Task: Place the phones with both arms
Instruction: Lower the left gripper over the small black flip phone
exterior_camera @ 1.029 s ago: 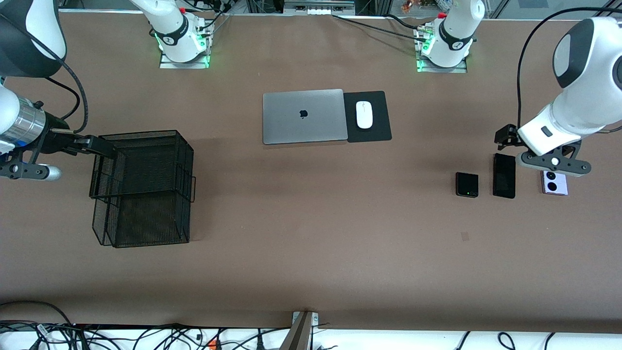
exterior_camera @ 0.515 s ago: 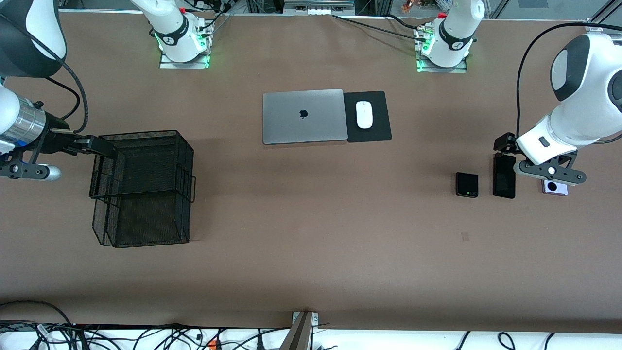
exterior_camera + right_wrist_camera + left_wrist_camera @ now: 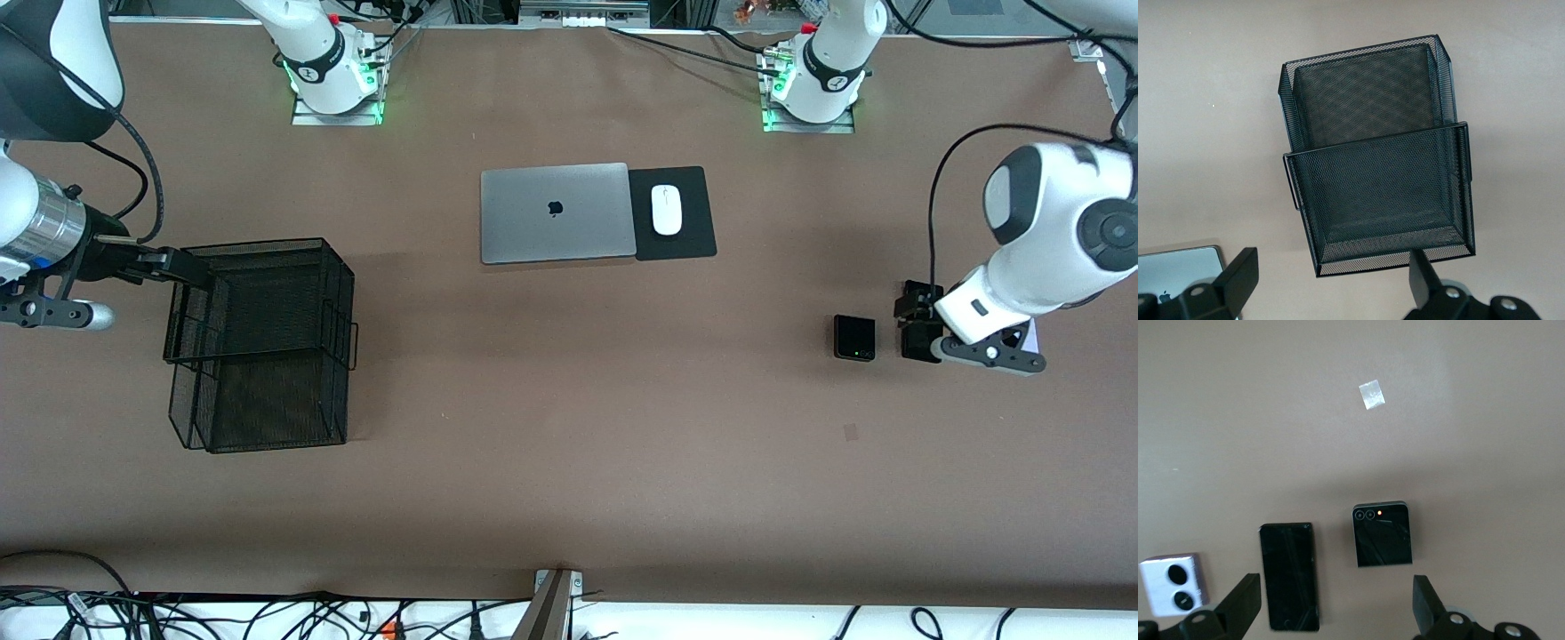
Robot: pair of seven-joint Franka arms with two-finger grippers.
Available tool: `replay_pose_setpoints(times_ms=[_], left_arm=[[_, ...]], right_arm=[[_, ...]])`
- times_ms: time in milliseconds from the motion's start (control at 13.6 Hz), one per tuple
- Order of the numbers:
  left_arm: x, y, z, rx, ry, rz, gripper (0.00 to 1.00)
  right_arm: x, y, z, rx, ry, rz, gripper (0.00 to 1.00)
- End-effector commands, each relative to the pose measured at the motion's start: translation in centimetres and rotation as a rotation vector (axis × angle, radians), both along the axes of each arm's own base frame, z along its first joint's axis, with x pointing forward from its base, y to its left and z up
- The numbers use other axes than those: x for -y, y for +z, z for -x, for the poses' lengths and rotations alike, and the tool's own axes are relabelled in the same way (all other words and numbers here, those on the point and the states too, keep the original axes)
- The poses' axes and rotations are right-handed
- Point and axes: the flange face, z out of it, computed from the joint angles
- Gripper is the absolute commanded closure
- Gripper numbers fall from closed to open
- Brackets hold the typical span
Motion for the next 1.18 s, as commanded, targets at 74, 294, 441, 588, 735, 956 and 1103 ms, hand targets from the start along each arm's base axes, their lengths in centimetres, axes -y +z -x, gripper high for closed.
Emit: replay_pose_setpoints(times_ms=[74, 294, 441, 588, 735, 956, 1103], left_arm=[[0.4, -4.1, -0.8, 0.012, 0.053, 0.002, 0.0], [1.1, -7.6, -0.3, 0.026, 0.075, 0.021, 0.0], [1.7, -10.0, 1.2, 0.067, 0.102, 0.038, 0.0], [1.9, -11.5, 2.6, 0.071, 0.102, 0.045, 0.0], [2.0, -12.8, 4.4, 0.063, 0.092, 0.043, 0.0], [2.3, -14.3, 5.9, 0.033, -0.032, -0.029, 0.0], [2.6, -15.0, 6.6, 0.016, -0.046, -0.034, 0.0]], right_arm=[[-0.2, 0.1, 0.2, 0.002, 0.002, 0.0, 0.0], [-0.1, 0.1, 0.2, 0.002, 0.002, 0.002, 0.0], [-0.1, 0.1, 0.2, 0.002, 0.002, 0.002, 0.0], [-0.1, 0.1, 0.2, 0.002, 0.002, 0.002, 0.0], [-0.1, 0.1, 0.2, 0.002, 0.002, 0.002, 0.0], [-0.1, 0.1, 0.2, 0.002, 0.002, 0.002, 0.0], [-0.1, 0.1, 0.2, 0.002, 0.002, 0.002, 0.0]])
